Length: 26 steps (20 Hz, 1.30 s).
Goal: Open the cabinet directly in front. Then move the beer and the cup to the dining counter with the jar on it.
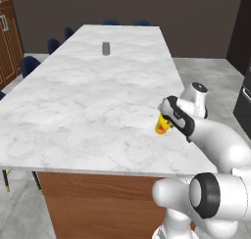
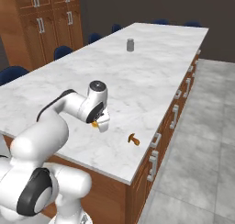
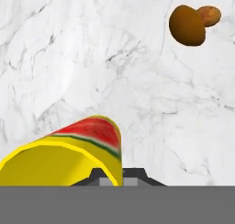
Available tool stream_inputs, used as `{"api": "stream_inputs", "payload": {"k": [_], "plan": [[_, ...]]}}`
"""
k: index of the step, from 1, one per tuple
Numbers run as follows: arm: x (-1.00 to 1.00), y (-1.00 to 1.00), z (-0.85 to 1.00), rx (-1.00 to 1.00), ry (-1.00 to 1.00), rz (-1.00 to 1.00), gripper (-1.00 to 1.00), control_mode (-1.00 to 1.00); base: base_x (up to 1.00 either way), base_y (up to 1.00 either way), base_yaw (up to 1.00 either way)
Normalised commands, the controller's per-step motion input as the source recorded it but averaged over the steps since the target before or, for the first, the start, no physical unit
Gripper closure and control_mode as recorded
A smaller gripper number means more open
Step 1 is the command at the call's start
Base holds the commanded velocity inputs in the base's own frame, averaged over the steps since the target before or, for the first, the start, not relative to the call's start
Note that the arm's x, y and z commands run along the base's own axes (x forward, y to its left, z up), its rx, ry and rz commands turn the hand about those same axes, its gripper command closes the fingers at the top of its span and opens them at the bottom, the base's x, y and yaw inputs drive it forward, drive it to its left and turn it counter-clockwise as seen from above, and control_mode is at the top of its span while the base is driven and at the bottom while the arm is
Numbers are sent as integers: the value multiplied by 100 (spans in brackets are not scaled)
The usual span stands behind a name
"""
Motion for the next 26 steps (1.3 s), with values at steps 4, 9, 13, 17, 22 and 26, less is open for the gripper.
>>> {"api": "stream_inputs", "payload": {"k": [4, 9, 13, 17, 22, 26], "plan": [[35, 0, -23, 0, 0, 1, 100, -100, 0, 0, 0], [16, 0, -30, 0, 0, 1, 100, -100, 0, 0, 0], [8, 0, -29, 0, 0, 2, 100, -100, 0, 0, 0], [4, 0, -32, 0, 0, 2, 100, -100, 0, 0, 0], [10, 0, -33, 0, 0, 2, 100, -100, 0, 0, 0], [26, 0, -35, 0, 0, 2, 100, -100, 0, 0, 0]]}}
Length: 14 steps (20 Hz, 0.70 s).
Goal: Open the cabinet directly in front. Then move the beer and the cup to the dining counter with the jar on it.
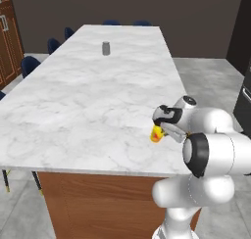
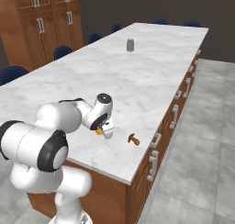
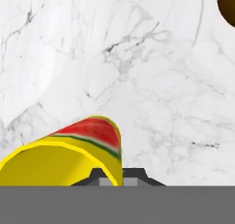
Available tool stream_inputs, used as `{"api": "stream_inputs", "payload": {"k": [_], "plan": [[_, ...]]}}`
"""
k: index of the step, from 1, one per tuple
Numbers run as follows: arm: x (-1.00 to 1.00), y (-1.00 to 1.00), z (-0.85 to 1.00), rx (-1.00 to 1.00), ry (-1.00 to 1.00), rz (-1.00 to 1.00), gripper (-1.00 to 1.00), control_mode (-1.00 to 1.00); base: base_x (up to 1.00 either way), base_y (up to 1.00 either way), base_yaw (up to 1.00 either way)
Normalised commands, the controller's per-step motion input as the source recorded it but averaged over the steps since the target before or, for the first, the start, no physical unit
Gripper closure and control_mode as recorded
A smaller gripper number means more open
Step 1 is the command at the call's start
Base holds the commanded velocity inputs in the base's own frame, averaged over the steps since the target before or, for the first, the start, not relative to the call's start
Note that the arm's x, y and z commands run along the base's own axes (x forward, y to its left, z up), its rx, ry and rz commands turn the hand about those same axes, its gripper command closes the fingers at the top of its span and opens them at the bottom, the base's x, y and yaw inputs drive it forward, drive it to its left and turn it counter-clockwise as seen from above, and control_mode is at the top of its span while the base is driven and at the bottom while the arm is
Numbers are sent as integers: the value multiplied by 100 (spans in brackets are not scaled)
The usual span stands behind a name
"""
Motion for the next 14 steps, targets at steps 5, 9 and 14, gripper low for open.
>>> {"api": "stream_inputs", "payload": {"k": [5, 9, 14], "plan": [[25, 0, -37, 0, 0, 3, 100, -100, 0, 0, 0], [18, 0, -36, 0, 0, 3, 100, -100, 0, 0, 0], [10, 0, -28, -1, 0, 3, -100, -100, 0, 0, 0]]}}
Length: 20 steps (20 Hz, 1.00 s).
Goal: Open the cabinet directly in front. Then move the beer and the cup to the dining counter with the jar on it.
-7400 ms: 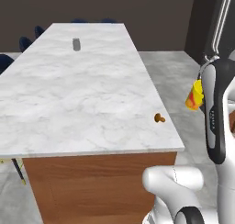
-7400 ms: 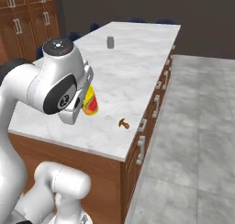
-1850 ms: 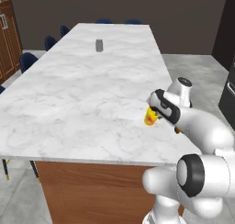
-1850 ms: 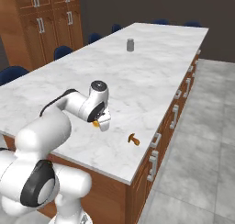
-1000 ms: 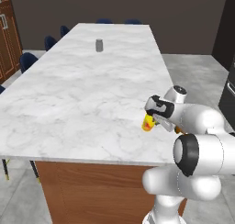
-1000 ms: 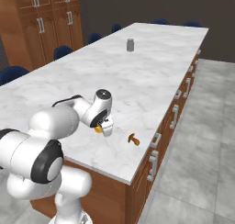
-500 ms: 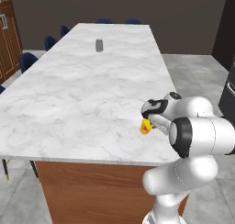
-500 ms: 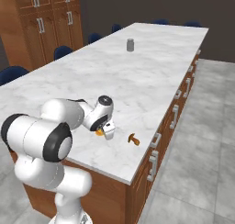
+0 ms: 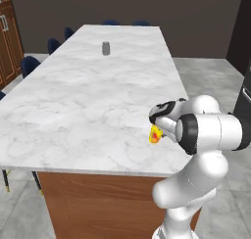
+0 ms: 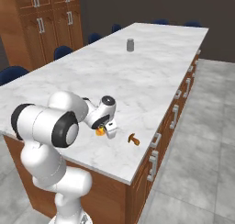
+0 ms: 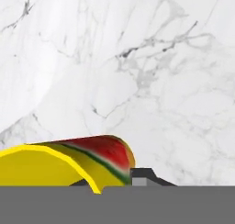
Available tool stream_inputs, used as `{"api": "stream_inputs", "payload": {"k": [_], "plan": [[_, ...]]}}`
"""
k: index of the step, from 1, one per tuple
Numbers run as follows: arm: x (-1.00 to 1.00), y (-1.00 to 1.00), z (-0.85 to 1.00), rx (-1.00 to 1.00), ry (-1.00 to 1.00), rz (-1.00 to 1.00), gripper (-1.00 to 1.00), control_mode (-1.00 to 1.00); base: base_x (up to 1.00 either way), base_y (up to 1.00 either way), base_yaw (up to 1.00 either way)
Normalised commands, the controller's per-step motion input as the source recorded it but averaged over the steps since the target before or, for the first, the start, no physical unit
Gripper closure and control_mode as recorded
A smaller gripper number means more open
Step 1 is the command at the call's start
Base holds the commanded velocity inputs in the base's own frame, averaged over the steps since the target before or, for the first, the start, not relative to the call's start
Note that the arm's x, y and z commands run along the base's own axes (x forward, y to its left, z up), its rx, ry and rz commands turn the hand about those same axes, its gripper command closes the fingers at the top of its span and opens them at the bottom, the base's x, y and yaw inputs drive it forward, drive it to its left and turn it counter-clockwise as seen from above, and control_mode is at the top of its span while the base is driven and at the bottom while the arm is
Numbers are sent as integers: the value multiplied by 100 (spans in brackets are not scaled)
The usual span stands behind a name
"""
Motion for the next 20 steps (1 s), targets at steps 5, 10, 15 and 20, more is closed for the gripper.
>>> {"api": "stream_inputs", "payload": {"k": [5, 10, 15, 20], "plan": [[4, 0, -6, -2, -2, 4, -100, -100, 0, 0, 0], [3, 0, 2, -1, -1, 4, -100, -100, 0, 0, 0], [-4, 1, 31, 0, -2, 6, -100, -100, 0, 0, 0], [-9, 7, 49, 0, 0, 6, -100, -100, 0, 0, 0]]}}
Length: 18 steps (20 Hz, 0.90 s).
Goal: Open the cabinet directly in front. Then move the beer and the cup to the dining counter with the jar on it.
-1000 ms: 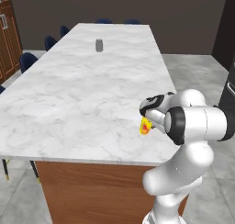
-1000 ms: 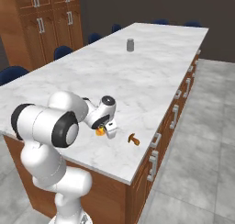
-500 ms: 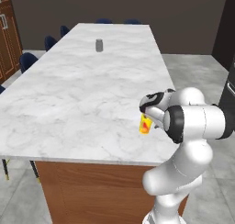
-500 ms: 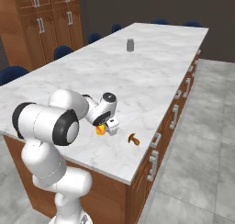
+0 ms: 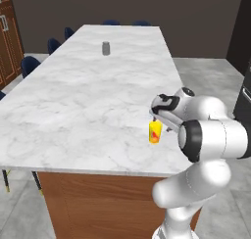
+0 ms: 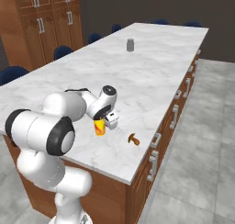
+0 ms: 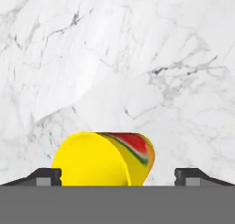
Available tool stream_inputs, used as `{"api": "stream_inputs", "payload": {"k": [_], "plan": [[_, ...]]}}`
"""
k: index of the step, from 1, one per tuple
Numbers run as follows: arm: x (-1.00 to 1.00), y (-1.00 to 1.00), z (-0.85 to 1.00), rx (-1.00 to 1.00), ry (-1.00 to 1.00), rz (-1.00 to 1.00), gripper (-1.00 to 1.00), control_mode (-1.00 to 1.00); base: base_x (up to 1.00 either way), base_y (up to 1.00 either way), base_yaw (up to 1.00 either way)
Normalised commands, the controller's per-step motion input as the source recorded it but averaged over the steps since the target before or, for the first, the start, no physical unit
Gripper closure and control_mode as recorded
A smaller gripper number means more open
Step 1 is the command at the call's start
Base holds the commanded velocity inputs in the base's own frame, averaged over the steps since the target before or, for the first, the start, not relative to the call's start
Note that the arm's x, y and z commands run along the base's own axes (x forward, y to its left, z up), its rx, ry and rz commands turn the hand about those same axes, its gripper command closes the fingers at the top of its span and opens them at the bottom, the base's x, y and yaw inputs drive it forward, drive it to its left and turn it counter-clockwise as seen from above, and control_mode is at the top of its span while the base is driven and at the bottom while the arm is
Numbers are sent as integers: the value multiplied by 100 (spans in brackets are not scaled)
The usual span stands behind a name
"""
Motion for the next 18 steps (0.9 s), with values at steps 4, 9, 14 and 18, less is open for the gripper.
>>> {"api": "stream_inputs", "payload": {"k": [4, 9, 14, 18], "plan": [[-20, 3, 61, 0, 0, 4, -100, -100, 0, 0, 0], [-58, 0, 48, 0, 0, 0, -100, -100, 0, 0, 0], [-47, 0, 27, 0, 1, 0, -100, -100, 0, 0, 0], [-26, 4, 15, -6, 4, 0, -100, -100, 0, 0, 0]]}}
